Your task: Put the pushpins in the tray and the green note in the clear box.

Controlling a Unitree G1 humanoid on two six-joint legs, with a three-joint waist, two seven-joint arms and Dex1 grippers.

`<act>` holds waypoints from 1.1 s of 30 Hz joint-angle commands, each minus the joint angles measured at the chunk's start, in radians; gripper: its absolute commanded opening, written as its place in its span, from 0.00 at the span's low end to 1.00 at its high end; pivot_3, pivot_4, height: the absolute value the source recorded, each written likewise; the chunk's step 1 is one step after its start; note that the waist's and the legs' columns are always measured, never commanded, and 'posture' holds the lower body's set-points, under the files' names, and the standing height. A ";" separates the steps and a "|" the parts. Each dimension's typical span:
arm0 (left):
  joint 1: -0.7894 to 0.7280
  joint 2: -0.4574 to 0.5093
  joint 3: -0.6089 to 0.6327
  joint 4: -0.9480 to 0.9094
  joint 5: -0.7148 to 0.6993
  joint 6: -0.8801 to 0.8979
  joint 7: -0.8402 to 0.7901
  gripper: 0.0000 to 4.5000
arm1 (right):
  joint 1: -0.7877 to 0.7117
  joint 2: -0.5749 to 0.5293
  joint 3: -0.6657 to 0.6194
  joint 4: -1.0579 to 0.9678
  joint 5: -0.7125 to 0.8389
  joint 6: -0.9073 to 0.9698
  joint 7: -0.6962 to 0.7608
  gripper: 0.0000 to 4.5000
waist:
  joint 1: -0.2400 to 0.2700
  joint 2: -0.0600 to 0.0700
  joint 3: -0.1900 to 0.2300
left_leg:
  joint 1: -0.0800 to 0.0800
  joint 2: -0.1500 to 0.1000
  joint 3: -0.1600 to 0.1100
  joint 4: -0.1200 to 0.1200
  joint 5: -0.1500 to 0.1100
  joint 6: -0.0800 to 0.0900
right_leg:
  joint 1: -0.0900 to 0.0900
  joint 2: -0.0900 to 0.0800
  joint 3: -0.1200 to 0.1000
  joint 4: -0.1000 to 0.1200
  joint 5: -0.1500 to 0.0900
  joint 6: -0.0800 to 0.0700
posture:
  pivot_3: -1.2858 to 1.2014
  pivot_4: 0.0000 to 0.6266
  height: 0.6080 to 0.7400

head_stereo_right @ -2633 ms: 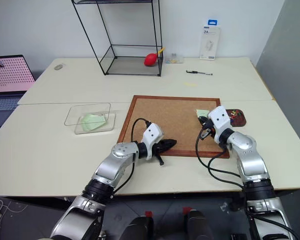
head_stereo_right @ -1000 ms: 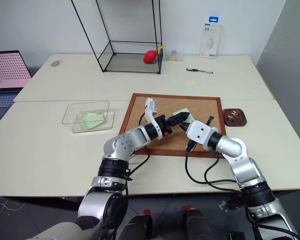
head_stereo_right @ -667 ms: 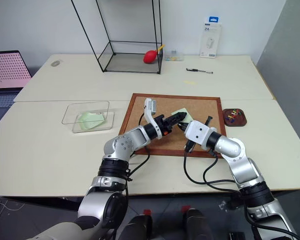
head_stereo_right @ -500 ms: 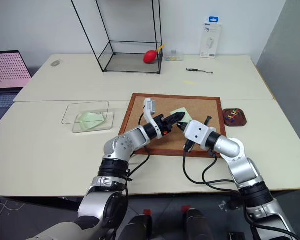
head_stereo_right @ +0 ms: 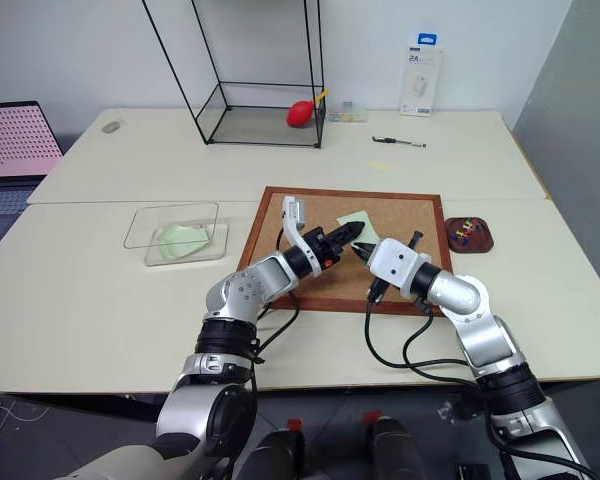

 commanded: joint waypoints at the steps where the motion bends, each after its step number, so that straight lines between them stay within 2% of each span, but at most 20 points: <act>1: 0.009 0.000 -0.001 -0.022 -0.009 -0.028 0.001 0.01 | -0.010 0.036 -0.088 -0.096 0.114 0.075 -0.026 0.00 | 0.000 0.000 0.000 | 0.000 0.000 0.000 0.000 0.000 0.000 | 0.000 0.000 0.000 0.000 0.000 0.000 | 0.52 0.24 1.00; 11: 0.017 0.005 -0.021 -0.012 0.020 -0.070 0.023 0.01 | 0.003 0.082 -0.165 -0.174 0.218 0.226 -0.082 0.00 | 0.000 0.000 0.000 | 0.000 0.000 0.000 0.000 0.000 0.000 | 0.000 0.000 0.000 0.000 0.000 0.000 | 0.52 0.24 1.00; 15: 0.022 0.010 -0.035 -0.023 0.031 -0.075 0.033 0.01 | -0.004 0.090 -0.239 -0.151 0.232 0.301 -0.165 0.00 | 0.001 0.000 0.000 | 0.000 0.000 0.000 0.000 0.000 0.000 | 0.000 0.000 0.000 0.000 0.000 0.000 | 0.52 0.24 1.00; 19: 0.053 0.028 -0.109 -0.100 0.066 -0.074 0.010 0.01 | 0.007 0.038 -0.291 -0.044 0.156 0.287 -0.237 0.00 | 0.004 0.000 0.000 | 0.000 0.000 0.000 0.000 0.000 0.000 | 0.000 0.000 0.000 0.000 0.000 0.000 | 0.52 0.24 1.00; 24: 0.085 0.057 -0.175 -0.187 0.099 -0.083 -0.004 0.01 | -0.039 -0.055 -0.300 0.196 0.032 0.286 -0.347 0.00 | 0.006 0.000 0.000 | 0.000 0.000 0.001 0.000 0.000 0.000 | 0.000 0.000 0.001 0.000 0.000 0.000 | 0.52 0.24 1.00; 31: 0.103 0.076 -0.199 -0.235 0.109 -0.080 0.014 0.01 | -0.137 -0.090 -0.280 0.471 -0.023 0.222 -0.379 0.00 | -0.001 0.000 0.000 | 0.001 0.000 0.004 0.000 0.000 0.000 | 0.000 0.000 0.003 0.001 0.000 0.000 | 0.52 0.24 1.00; 33: 0.106 0.078 -0.199 -0.239 0.111 -0.081 0.025 0.00 | -0.163 -0.089 -0.277 0.530 -0.027 0.201 -0.381 0.10 | -0.003 0.000 0.000 | 0.001 0.000 0.004 0.000 0.000 0.000 | 0.000 0.000 0.003 0.001 0.000 0.000 | 0.52 0.24 1.00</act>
